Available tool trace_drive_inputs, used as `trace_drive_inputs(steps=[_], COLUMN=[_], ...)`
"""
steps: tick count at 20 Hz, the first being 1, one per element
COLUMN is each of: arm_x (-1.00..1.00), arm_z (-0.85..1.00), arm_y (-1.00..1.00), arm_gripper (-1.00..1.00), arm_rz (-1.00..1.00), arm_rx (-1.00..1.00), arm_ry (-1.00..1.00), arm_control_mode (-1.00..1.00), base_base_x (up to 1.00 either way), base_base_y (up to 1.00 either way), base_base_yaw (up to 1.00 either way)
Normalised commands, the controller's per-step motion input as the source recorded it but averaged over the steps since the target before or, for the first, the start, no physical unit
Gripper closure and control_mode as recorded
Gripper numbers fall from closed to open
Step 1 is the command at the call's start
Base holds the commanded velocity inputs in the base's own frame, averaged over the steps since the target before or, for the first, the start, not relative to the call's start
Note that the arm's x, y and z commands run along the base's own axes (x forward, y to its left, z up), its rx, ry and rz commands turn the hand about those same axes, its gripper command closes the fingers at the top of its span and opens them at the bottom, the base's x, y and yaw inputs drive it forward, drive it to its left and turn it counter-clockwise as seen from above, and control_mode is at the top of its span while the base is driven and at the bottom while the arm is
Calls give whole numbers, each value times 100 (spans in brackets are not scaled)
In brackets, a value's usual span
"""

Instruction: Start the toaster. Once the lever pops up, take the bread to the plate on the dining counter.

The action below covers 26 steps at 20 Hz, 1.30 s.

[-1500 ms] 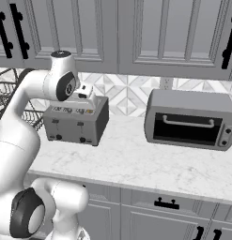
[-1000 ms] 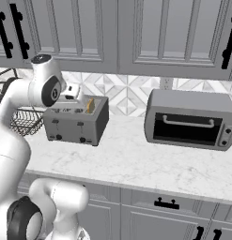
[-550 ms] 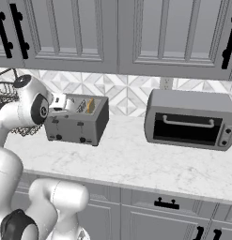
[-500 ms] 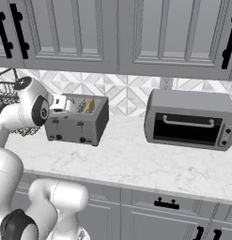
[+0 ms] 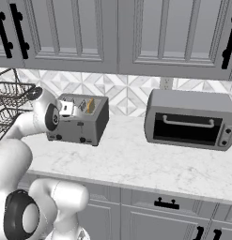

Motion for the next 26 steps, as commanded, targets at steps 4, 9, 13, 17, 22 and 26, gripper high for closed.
trace_drive_inputs(steps=[4, 9, 13, 17, 22, 26], arm_x=[50, 48, 34, 21, 4, 7], arm_z=[-39, -25, -21, -21, -21, -27], arm_y=[0, 0, -2, -3, -12, -15], arm_gripper=[100, 100, 100, 100, 100, 100], arm_rz=[-1, -1, 0, 0, -2, -2], arm_rx=[2, 3, 3, 0, 0, 0], arm_ry=[2, 2, 0, 0, 0, 0], arm_control_mode=[-100, -100, -100, -100, -100, -100], base_base_x=[0, 0, 0, 0, 0, 0], base_base_y=[0, 0, 0, 0, 0, 0], base_base_yaw=[0, 0, 0, 0, 0, 0])
